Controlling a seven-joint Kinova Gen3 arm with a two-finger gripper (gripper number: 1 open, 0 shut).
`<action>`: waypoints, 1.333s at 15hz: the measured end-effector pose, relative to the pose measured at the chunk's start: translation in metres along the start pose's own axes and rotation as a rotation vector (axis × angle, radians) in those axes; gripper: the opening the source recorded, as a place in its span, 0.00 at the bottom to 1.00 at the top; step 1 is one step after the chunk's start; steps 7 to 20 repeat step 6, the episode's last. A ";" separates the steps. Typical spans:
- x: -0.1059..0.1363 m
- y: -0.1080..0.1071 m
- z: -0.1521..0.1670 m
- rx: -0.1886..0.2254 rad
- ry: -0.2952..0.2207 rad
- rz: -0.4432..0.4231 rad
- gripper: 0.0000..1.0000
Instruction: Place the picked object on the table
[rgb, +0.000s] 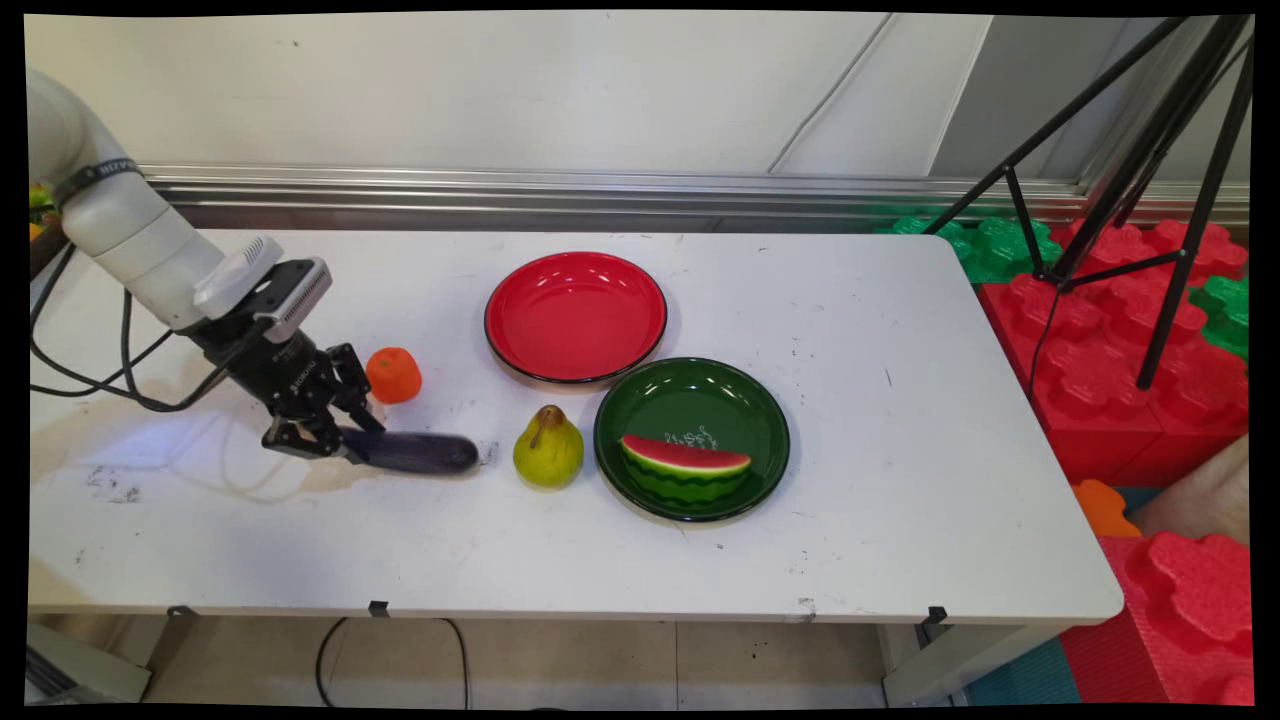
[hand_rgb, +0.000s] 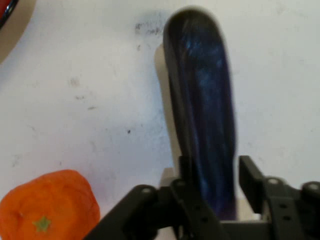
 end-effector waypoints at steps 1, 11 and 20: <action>-0.002 -0.001 0.002 0.002 -0.002 0.002 1.00; -0.007 -0.005 0.005 0.017 -0.005 0.005 1.00; -0.007 -0.005 0.005 0.017 -0.005 0.005 1.00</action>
